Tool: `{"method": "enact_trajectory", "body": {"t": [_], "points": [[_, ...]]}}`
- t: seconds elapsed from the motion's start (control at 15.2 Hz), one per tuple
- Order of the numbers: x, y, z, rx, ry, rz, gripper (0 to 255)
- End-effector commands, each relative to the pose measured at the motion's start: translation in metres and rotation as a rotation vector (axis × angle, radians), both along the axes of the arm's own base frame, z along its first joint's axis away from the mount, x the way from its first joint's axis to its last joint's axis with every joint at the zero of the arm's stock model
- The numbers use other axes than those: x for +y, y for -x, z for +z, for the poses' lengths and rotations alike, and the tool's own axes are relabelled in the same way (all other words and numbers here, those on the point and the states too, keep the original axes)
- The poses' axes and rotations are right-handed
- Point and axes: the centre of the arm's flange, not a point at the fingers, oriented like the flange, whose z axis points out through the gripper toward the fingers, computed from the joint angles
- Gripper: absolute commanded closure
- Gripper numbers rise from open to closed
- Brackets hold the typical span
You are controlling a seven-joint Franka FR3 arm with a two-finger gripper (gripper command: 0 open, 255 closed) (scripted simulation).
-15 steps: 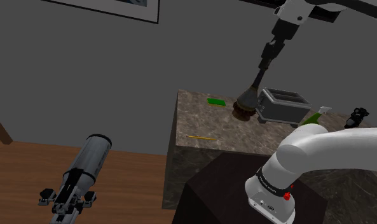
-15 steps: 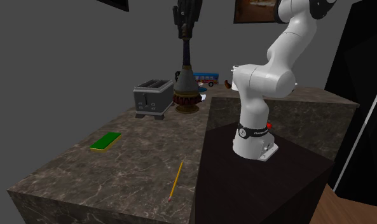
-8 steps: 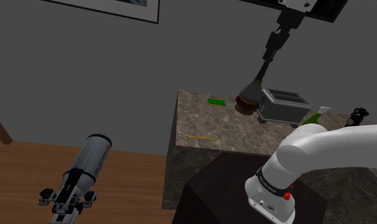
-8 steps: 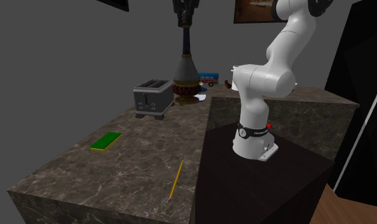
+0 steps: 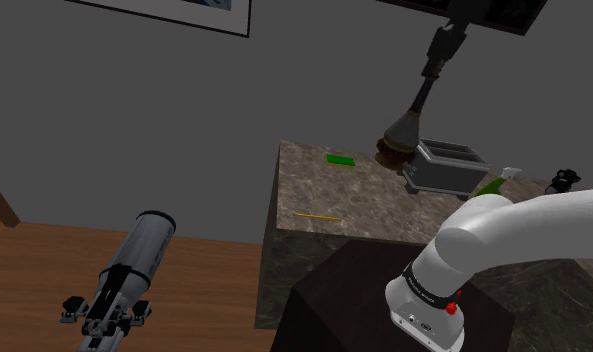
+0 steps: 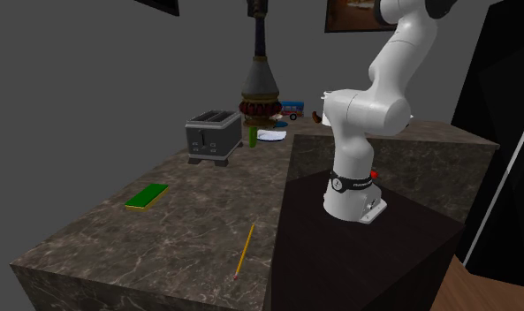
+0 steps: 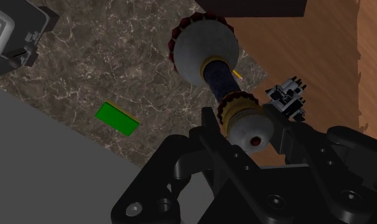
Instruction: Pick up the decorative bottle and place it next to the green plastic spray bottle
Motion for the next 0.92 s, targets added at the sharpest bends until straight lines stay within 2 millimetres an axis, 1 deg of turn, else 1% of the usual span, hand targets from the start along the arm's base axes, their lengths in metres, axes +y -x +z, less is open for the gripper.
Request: {"method": "enact_trajectory", "body": {"t": [0.0,0.86], "points": [[-0.001,0.000,0.011,-0.001,0.000,0.000,255],[-0.001,0.000,0.080,-0.001,0.000,0.000,255]]}}
